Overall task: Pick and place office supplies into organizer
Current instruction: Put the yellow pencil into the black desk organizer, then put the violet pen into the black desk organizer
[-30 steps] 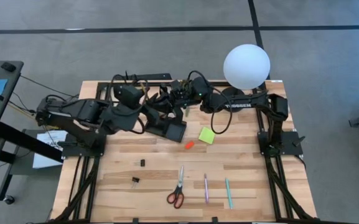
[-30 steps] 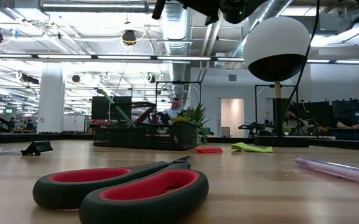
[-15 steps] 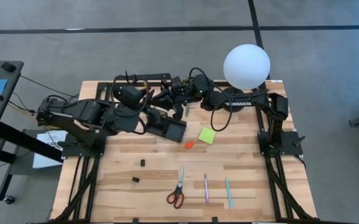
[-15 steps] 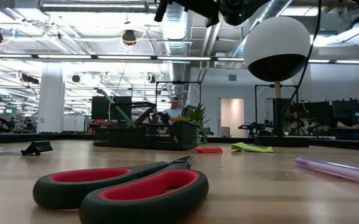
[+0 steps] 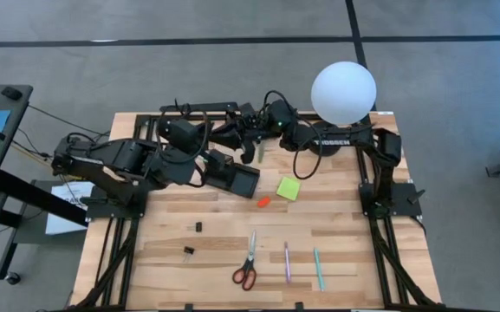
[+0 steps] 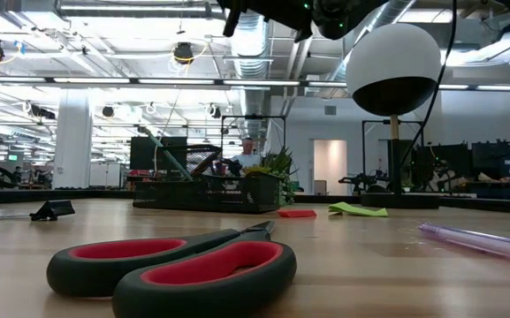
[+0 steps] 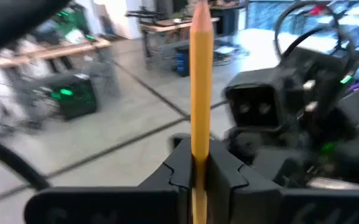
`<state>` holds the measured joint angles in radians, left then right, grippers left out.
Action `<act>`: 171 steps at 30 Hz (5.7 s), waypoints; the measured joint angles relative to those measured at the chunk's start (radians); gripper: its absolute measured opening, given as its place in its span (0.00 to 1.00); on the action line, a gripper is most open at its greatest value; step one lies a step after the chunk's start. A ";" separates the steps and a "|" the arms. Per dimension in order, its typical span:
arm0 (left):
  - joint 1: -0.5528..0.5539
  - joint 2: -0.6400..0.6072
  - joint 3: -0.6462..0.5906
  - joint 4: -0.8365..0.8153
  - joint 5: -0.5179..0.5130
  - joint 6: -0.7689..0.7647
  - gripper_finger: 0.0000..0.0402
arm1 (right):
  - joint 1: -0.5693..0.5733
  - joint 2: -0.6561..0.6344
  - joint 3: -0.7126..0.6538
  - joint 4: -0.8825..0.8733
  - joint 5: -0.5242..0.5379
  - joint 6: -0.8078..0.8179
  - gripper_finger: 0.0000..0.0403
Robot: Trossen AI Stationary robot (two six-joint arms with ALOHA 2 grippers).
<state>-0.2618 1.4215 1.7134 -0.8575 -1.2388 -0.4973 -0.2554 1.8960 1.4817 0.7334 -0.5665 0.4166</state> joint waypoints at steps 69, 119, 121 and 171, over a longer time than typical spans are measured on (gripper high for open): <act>0.334 0.196 -0.883 0.963 0.473 -0.213 0.20 | 0.045 -0.419 -0.129 -0.060 -0.768 0.387 0.27; 0.136 -0.429 -0.485 0.534 0.860 -0.096 0.35 | 0.265 -0.721 -0.129 -2.177 0.386 -0.308 0.27; 0.136 -0.416 -0.486 0.531 0.859 -0.096 0.35 | 0.314 -0.718 -0.129 -2.224 0.414 -0.271 0.27; 0.089 0.956 0.154 0.631 1.714 0.980 0.35 | 0.766 -0.685 -0.275 -2.108 0.470 0.701 0.26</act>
<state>-0.1730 2.3770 1.8672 -0.2268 0.4757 0.4831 0.5104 1.2106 1.2072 -1.3745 -0.0963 1.1172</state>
